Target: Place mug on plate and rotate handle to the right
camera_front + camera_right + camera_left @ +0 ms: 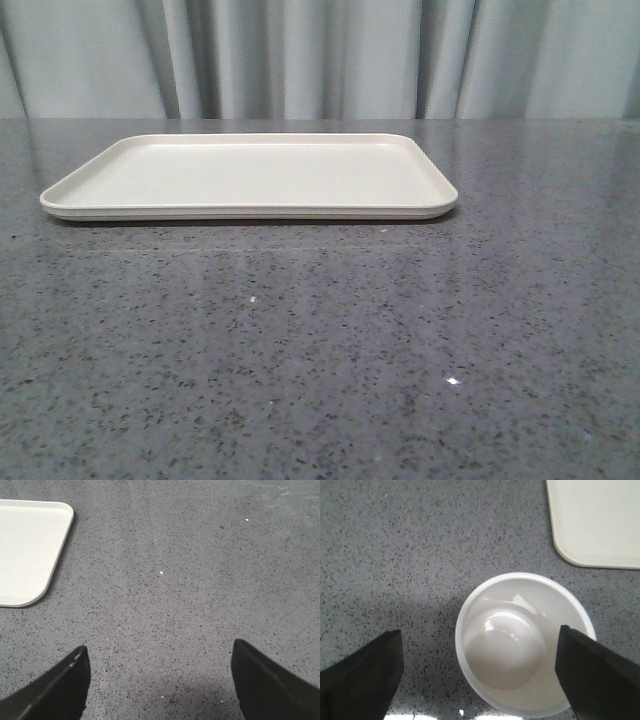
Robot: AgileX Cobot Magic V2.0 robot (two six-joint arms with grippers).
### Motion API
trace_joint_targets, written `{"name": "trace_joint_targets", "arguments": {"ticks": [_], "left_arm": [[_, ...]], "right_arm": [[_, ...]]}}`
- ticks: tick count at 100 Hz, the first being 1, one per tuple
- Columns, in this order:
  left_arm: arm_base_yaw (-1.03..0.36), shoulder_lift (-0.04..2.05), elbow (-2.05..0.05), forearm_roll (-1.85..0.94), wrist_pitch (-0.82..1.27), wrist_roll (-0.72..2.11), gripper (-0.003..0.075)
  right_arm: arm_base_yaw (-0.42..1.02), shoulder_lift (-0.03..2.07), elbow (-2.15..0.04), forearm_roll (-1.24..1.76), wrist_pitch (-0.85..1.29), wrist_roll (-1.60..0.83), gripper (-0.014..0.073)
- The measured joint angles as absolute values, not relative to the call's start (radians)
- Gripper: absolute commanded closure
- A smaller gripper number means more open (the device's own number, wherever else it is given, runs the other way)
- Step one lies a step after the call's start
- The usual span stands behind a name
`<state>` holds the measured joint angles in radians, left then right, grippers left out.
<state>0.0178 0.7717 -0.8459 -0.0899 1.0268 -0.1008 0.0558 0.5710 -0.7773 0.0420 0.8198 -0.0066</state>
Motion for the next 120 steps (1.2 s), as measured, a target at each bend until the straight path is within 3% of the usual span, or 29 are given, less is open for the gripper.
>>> {"name": "trace_joint_targets", "arguments": {"ticks": [32, 41, 55, 73, 120], "left_arm": [[0.018, 0.942, -0.846, -0.083, 1.042, -0.099, 0.0122], [0.018, 0.966, -0.846, -0.083, 1.04, -0.097, 0.0154], [0.018, 0.977, -0.846, -0.081, 1.036, -0.097, 0.0341], [0.018, 0.977, -0.846, -0.081, 1.036, -0.097, 0.0738], [0.018, 0.98, -1.017, -0.107, 1.047, -0.096, 0.0741]], "right_arm": [[0.056, 0.571, -0.777, 0.042, 0.82, -0.007, 0.002], [0.056, 0.571, -0.777, 0.042, 0.82, -0.007, 0.002], [0.056, 0.571, -0.777, 0.042, 0.82, -0.007, 0.002], [0.056, 0.571, -0.777, 0.042, 0.82, -0.007, 0.002], [0.056, 0.571, -0.777, 0.042, 0.82, -0.007, 0.002]]}}
